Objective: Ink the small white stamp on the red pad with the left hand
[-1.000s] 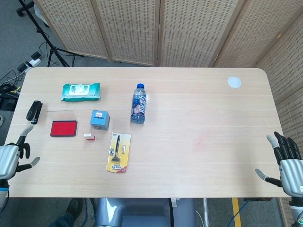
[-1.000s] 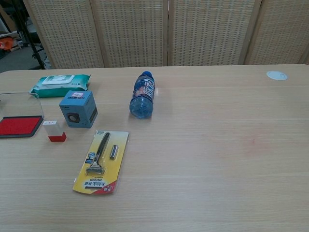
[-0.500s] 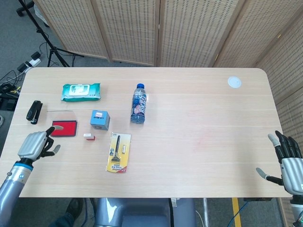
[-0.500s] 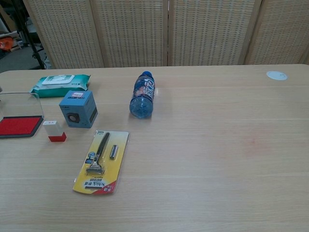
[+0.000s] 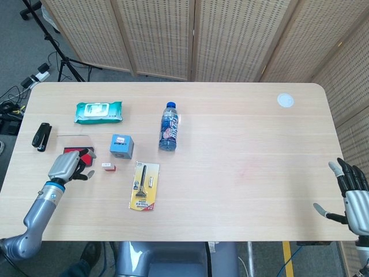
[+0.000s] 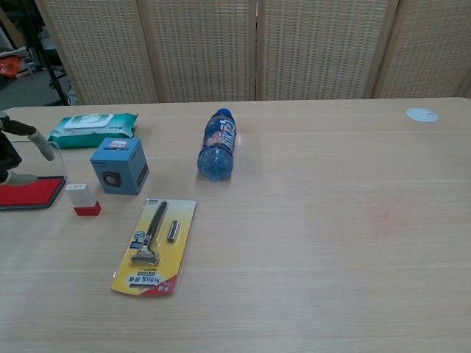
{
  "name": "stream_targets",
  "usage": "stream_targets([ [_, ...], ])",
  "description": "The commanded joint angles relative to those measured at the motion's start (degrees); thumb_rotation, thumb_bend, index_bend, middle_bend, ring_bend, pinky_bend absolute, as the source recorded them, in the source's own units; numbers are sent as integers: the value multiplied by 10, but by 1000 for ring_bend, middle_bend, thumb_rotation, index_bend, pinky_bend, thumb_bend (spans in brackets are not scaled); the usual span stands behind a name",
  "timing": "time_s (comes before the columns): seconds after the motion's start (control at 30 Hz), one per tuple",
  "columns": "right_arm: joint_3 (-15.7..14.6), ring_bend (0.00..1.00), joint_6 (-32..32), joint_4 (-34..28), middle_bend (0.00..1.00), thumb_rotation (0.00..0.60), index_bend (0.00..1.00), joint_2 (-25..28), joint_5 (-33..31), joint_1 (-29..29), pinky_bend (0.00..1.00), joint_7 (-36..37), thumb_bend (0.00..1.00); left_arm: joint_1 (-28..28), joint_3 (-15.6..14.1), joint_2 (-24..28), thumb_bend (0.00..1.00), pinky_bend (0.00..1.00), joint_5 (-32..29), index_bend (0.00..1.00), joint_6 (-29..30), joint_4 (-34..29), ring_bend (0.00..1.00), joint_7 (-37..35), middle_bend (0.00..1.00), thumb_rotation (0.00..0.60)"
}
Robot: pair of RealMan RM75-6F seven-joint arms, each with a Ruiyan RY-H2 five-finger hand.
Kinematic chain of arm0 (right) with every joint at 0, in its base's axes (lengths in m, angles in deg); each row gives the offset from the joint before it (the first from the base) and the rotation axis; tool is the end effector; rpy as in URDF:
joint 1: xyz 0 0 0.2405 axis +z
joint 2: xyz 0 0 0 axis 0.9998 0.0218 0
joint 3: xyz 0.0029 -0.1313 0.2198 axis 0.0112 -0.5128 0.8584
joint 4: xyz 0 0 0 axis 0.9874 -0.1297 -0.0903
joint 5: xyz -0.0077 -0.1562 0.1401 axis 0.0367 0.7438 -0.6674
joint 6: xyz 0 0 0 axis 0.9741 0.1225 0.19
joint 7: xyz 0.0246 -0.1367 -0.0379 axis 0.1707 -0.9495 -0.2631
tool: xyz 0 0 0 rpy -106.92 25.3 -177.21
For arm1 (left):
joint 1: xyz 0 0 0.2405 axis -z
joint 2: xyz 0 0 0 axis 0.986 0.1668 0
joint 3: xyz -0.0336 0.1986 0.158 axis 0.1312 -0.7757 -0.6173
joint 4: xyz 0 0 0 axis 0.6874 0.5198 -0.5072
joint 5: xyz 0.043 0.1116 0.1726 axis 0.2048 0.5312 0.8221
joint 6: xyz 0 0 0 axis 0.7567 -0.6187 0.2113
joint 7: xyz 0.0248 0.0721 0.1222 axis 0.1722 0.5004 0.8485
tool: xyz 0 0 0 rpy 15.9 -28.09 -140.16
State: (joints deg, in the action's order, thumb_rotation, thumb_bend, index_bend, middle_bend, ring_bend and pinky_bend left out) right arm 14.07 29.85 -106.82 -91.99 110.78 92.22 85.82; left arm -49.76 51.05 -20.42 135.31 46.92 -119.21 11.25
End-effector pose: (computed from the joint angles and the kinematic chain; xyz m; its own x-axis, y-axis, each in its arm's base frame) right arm -0.3168 -0.1777 0.1878 0.3177 0.0594 0.9463 -0.9461 -0.0470 0.3206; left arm -0.2589 0.3176 0.0652 0.1623 0.3989 0.9025 0.9741 0.0811 -0.2110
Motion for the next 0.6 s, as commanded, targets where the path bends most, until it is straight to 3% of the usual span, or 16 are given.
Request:
stream_targets([
  [0.03,0,0,-1,0,0,600,0,1,-1,1,0,2,0,16,-1,-10,266,931,-25,420,-8,8,949,21,988,600],
  [0.33,1,0,-10,0,0,600,0,2,-6,4,0,5,0,80,-10,-37,287,931,-157,464,-12,21,949,118,988,600],
  [0.6,2,0,-17,0,0,600,0,3,-10,7,0,10,0,109,-12,-72,286,931,-198,463,-3,57,949,143,988,600],
])
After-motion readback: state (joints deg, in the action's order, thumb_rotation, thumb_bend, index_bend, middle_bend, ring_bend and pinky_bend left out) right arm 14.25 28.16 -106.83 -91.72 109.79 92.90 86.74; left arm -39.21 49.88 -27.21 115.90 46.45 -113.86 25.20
